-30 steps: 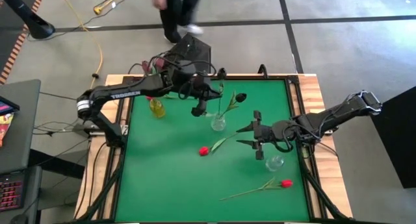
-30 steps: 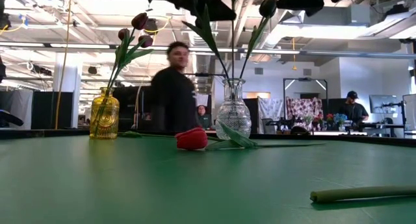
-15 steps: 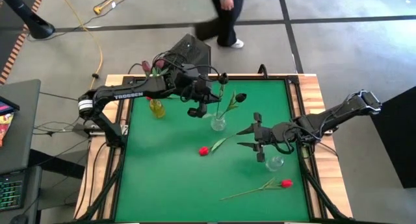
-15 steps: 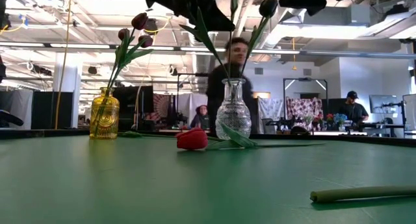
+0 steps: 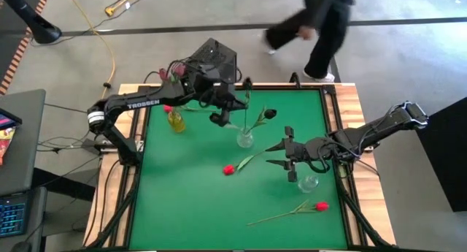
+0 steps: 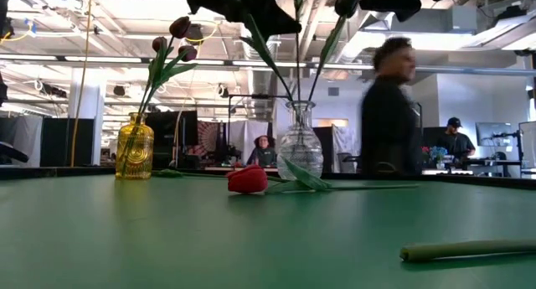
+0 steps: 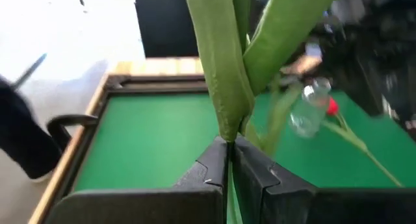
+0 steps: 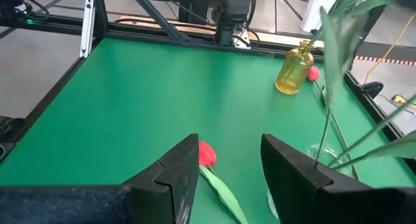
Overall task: Sort flowers into vase by color
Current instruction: Put the black flower into the left transparent vase
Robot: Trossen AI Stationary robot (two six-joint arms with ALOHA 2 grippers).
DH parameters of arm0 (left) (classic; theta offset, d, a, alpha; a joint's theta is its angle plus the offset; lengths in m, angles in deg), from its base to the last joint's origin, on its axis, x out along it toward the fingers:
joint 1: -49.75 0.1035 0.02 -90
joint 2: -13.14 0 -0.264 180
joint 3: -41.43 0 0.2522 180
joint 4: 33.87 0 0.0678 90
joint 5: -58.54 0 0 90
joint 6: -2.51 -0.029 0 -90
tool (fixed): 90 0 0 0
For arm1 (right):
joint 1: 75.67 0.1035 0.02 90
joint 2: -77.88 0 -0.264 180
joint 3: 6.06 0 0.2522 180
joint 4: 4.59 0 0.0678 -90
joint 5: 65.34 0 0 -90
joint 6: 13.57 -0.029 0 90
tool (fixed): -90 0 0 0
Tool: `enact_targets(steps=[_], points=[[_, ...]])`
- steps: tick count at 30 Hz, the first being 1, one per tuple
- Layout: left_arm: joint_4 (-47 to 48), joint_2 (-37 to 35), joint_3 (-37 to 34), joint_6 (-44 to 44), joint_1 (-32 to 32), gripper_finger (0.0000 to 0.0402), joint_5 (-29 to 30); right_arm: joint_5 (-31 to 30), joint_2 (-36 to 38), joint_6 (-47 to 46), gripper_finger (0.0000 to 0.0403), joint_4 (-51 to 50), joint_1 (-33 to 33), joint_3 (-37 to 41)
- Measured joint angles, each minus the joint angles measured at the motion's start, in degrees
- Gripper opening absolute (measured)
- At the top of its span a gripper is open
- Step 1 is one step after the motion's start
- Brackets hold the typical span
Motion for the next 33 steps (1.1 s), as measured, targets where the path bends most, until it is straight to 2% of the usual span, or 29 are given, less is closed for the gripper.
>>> enact_targets(steps=[4, 8, 10, 19, 25, 33], points=[[-3.5, 0.0, 0.0, 4.4, 1.0, 0.0, 1.8, 0.0, 0.0, -0.2, 0.0191, 0.0, 0.0, 0.0], [-4.2, 0.0, 0.0, 7.5, 1.2, 0.0, 7.8, 0.0, 0.0, -1.0, 0.0191, 0.0, -0.1, 0.0], [-3.7, 0.0, 0.0, 8.6, 1.3, 0.0, 8.9, 0.0, 0.0, -1.0, 0.0191, 0.0, -0.1, 0.0], [-3.1, 0.0, 0.0, 10.5, 0.6, 0.0, 1.1, -0.1, 0.0, -0.5, 0.0191, 0.0, -0.1, 0.0], [-0.1, 0.0, 0.0, 8.0, -0.4, 0.0, 2.2, -0.1, 0.0, -0.5, 0.0191, 0.0, -0.1, 0.0], [1.8, 0.0, 0.0, 9.5, -0.4, 0.0, 3.5, -0.1, 0.0, -0.5, 0.0191, 0.0, -0.1, 0.0]])
